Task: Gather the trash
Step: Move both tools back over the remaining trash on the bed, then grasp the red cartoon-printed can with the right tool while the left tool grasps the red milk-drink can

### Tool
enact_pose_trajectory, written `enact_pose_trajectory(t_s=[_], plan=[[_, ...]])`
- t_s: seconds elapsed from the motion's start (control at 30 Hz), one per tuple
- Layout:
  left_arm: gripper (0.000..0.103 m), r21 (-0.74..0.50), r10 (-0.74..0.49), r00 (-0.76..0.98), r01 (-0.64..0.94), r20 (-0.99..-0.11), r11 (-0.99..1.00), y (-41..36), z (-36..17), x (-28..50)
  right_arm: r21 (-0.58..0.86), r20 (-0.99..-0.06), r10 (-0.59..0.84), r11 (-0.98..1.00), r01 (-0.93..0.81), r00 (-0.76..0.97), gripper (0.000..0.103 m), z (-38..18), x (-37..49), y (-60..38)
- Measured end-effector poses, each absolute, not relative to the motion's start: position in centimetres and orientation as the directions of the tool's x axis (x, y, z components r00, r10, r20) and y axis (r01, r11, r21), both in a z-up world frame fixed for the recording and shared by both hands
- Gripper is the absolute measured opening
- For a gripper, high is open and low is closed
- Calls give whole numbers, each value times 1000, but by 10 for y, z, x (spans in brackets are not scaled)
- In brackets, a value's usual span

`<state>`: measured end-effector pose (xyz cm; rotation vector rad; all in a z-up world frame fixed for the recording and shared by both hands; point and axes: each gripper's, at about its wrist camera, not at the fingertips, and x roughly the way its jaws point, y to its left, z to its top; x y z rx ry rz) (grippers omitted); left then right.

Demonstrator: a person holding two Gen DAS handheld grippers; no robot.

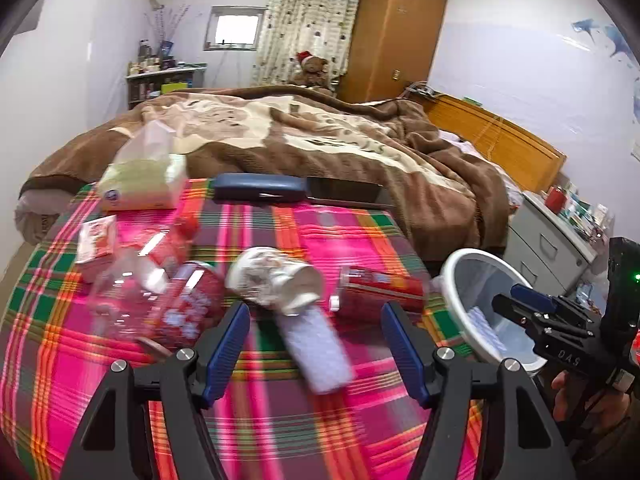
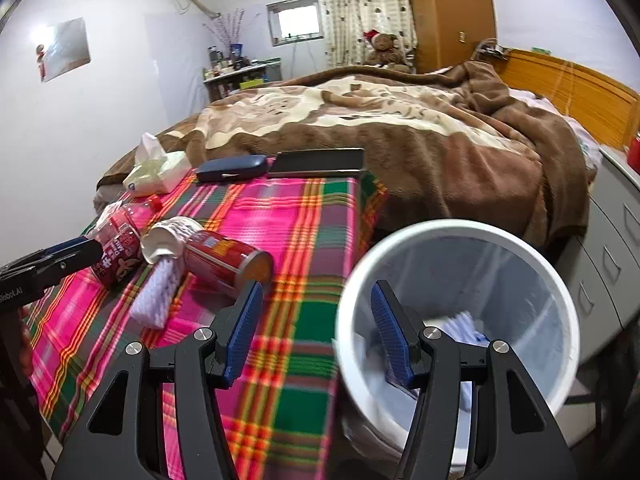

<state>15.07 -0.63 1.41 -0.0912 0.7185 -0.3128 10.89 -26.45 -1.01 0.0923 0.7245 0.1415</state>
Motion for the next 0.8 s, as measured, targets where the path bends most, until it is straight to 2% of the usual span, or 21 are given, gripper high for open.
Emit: enact_pose_trajectory(t_s=[0.4,0.8], plan=[[68,-165,-206,711,128,-672,978,70,-4,174,81,-670,220,971,-224,709,58,-12,142,-227],[68,-195,-238,652,139,-720,971,76,-31,201,81,-711,296,935,-344,638,58,-23,173,-207]])
